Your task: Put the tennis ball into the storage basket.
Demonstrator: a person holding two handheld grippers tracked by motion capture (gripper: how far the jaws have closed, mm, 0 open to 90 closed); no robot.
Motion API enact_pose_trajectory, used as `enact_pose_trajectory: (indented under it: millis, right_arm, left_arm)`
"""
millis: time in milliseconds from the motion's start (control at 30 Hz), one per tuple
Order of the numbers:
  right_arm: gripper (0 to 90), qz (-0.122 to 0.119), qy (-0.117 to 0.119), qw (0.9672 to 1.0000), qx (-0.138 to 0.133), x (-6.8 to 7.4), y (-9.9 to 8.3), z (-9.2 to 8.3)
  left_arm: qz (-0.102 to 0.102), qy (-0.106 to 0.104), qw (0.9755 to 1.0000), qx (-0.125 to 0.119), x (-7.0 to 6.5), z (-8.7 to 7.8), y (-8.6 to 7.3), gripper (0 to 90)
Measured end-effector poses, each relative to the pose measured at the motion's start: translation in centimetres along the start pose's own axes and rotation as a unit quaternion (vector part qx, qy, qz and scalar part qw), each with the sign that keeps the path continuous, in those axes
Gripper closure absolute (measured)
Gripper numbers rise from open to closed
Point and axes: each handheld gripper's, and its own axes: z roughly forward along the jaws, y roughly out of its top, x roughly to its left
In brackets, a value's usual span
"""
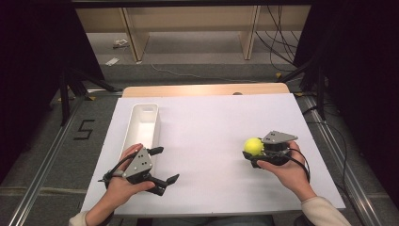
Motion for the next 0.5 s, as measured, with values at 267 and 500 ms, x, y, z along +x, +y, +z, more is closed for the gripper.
enact_pose_trajectory:
  millis: [267, 500]
  right_arm:
    - [26.7, 0.000, 0.002, 1.0000, 0.000, 0.21, 0.17, 0.18]
    - [26.7, -0.003, 0.003, 1.0000, 0.001, 0.37, 0.31, 0.36]
  left_arm:
    - [-0.001, -0.001, 1.0000, 0.000, -0.01, 0.03, -0.03, 0.0]
    - [0.000, -0.001, 1.0000, 0.000, 0.00, 0.01, -0.03, 0.0]
